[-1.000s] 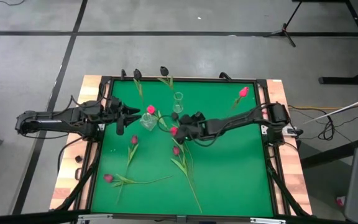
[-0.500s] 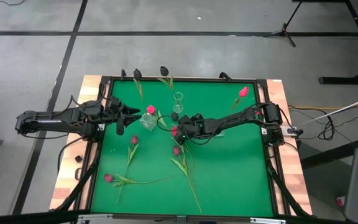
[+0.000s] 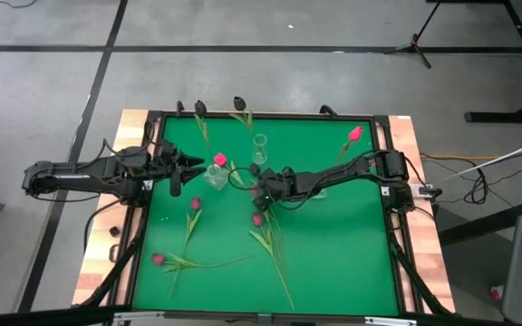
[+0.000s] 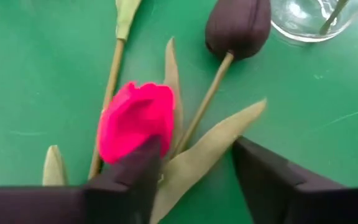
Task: Sort flowers into vase by color
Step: Put the black tulip into the top transparent vase
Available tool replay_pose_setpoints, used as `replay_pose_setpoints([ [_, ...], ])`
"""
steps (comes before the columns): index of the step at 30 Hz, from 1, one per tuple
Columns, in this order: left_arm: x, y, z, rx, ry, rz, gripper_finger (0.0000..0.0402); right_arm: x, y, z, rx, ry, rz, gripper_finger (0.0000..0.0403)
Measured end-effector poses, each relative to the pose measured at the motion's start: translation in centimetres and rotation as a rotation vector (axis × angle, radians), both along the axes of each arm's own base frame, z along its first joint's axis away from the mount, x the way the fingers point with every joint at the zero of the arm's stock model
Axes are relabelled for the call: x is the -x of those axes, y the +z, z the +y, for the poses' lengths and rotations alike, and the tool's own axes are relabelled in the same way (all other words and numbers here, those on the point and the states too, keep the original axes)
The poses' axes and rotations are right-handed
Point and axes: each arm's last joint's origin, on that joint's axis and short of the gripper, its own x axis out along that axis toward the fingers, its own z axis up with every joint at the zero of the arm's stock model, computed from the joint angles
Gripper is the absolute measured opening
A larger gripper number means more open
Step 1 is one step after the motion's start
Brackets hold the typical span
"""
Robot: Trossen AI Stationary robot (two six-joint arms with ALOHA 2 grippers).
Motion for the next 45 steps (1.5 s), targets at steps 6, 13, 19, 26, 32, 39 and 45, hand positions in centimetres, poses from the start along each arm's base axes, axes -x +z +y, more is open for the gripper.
replay_pose_setpoints([
  [6, 0.0, 0.0, 0.0, 0.000, 0.000, 0.000, 0.0194, 0.0, -0.1, 0.0, 0.003, 0.024, 0.004, 0.0052],
  [13, 0.0, 0.0, 0.0, 0.001, 0.000, 0.000, 0.0194, -0.9, 0.9, 0.1, 0.007, 0.062, -0.039, 0.0026],
  [19, 0.0, 0.0, 0.0, 0.002, 0.000, 0.000, 0.0194, -1.9, 2.2, 0.2, 0.025, 0.152, -0.064, 0.0036],
  [26, 0.0, 0.0, 0.0, 0.001, -0.001, 0.000, 0.0194, -3.0, 4.1, 0.3, 0.063, 0.202, -0.106, 0.0007],
  [32, 0.0, -0.1, 0.0, 0.002, -0.001, 0.009, 0.0194, -3.1, 4.5, 0.2, 0.077, 0.219, -0.103, 0.0014],
  [39, 0.0, -0.2, 0.0, 0.002, 0.006, 0.024, 0.0194, -2.9, 5.3, 0.3, 0.083, 0.215, -0.120, 0.0016],
  [45, 0.1, -0.2, 0.1, 0.000, 0.025, 0.022, 0.0194, -2.6, 6.7, 0.2, 0.104, 0.222, -0.140, 0.0016],
])
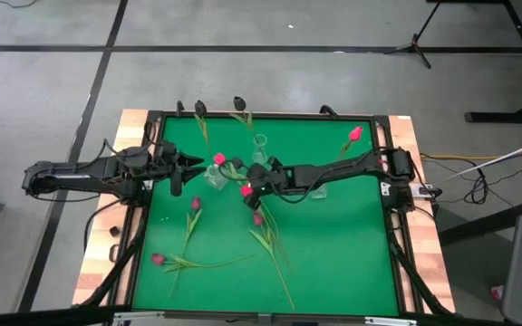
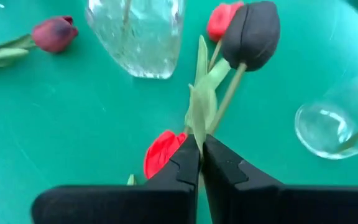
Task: Sort flowers into vase by color
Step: Put the black tulip into the top transparent vase
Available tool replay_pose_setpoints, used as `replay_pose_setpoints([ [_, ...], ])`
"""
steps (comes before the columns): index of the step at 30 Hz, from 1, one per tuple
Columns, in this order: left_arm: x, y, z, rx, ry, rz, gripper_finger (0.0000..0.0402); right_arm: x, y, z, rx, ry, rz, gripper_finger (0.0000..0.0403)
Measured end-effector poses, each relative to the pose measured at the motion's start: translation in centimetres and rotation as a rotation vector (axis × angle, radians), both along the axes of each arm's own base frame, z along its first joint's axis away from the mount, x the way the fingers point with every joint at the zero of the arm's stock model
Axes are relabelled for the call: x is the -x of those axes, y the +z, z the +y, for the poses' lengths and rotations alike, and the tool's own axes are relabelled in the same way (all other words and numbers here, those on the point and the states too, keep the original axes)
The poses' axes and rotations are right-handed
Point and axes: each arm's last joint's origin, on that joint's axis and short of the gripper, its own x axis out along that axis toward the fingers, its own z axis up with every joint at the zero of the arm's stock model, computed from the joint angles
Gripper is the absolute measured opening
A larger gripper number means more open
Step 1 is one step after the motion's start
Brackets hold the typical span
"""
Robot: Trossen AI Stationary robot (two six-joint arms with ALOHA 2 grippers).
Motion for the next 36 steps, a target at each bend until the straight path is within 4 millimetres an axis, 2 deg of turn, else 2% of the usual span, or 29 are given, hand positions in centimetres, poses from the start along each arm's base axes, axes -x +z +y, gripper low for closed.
replay_pose_setpoints([
  [16, 0.0, 0.1, 0.0, 0.004, 0.002, -0.010, 0.0194, 2.1, 6.3, -0.4, 0.143, -0.039, -0.117, 0.0017],
  [36, 0.0, 0.1, 0.0, 0.005, 0.000, -0.013, 0.0194, 3.7, 9.9, -0.4, 0.193, -0.001, -0.194, 0.0017],
])
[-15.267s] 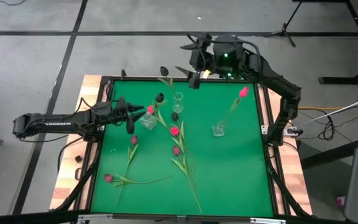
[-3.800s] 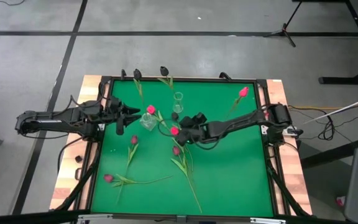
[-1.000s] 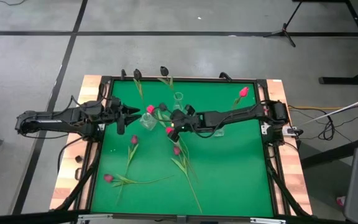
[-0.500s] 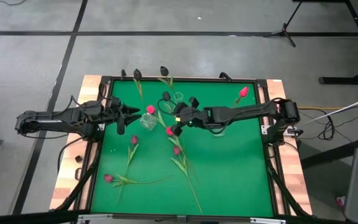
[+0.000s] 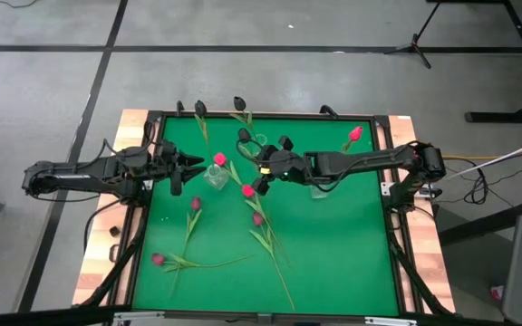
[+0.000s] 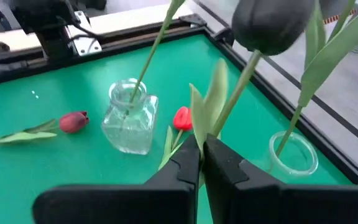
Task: Sort flowers into vase by color
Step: Put the black tulip into the top transparent vase
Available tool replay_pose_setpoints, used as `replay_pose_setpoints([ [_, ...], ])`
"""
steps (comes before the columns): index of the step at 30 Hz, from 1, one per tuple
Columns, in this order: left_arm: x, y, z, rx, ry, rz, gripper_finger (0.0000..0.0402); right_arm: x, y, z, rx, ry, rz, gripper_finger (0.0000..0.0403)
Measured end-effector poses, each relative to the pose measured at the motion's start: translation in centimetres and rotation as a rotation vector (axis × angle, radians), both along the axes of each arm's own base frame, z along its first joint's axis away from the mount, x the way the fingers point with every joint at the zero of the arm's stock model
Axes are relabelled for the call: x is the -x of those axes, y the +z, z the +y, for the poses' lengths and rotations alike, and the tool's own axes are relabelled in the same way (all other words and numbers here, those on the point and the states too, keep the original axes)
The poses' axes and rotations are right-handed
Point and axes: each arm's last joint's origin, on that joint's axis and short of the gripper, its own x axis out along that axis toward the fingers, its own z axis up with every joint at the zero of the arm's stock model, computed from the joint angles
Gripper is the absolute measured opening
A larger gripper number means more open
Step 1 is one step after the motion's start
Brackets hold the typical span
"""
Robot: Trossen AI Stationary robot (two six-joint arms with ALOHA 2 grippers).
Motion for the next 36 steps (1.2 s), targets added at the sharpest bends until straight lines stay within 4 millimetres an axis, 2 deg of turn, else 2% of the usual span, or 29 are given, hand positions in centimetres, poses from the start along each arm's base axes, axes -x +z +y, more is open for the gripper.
replay_pose_setpoints([
  [7, -0.1, 0.5, -0.6, -0.034, -0.053, -0.039, 0.0194, 0.5, 1.0, 0.0, 0.024, 0.015, -0.017, 0.0017],
  [18, -0.2, 0.9, -1.7, -0.036, -0.143, -0.084, 0.0194, 1.8, 3.7, 0.0, 0.058, 0.035, -0.096, 0.0017],
  [28, -0.2, 1.2, -2.5, -0.034, -0.203, -0.118, 0.0194, 2.1, 5.7, 2.0, 0.144, 0.110, -0.192, 0.0017],
  [36, -0.5, 1.7, -3.2, -0.031, -0.253, -0.175, 0.0194, 2.2, 6.4, 3.4, 0.188, 0.163, -0.239, 0.0017],
])
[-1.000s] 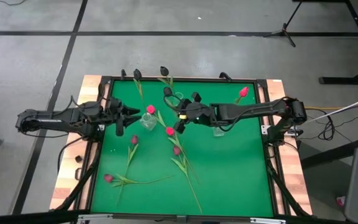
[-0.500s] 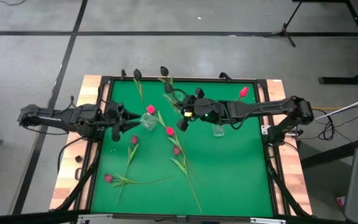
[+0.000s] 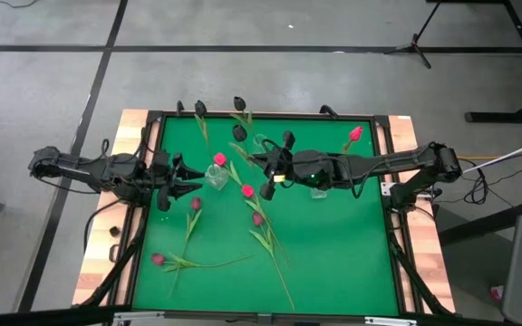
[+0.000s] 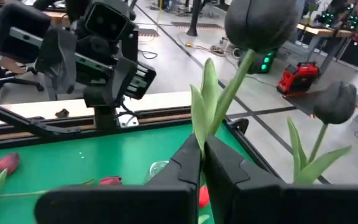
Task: Sort flowers into vase by color
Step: Put the black tulip into the top transparent vase
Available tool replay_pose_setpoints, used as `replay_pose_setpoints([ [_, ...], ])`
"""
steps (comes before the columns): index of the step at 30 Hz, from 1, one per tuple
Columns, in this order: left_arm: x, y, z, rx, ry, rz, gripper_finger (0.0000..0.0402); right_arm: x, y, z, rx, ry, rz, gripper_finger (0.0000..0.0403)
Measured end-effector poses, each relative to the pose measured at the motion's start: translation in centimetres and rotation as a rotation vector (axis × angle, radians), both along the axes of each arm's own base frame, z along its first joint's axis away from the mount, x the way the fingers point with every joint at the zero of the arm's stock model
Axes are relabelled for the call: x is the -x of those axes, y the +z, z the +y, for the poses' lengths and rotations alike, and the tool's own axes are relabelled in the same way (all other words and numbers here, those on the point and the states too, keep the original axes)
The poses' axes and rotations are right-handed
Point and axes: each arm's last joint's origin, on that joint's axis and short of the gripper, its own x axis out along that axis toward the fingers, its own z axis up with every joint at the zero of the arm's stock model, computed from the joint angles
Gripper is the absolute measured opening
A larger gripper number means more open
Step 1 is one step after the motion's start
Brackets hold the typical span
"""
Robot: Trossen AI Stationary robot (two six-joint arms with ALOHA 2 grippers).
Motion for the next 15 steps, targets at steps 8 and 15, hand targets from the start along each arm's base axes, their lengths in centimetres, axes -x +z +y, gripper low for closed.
replay_pose_setpoints([
  [8, -2.0, 0.0, -1.0, -0.027, -0.042, -0.025, 0.0194, -0.2, 0.9, 0.8, -0.023, 0.274, -0.072, 0.0015],
  [15, -3.8, -0.6, -1.8, -0.074, -0.070, -0.019, 0.0194, 3.3, 4.6, 0.7, 0.032, 0.411, -0.136, 0.0007],
])
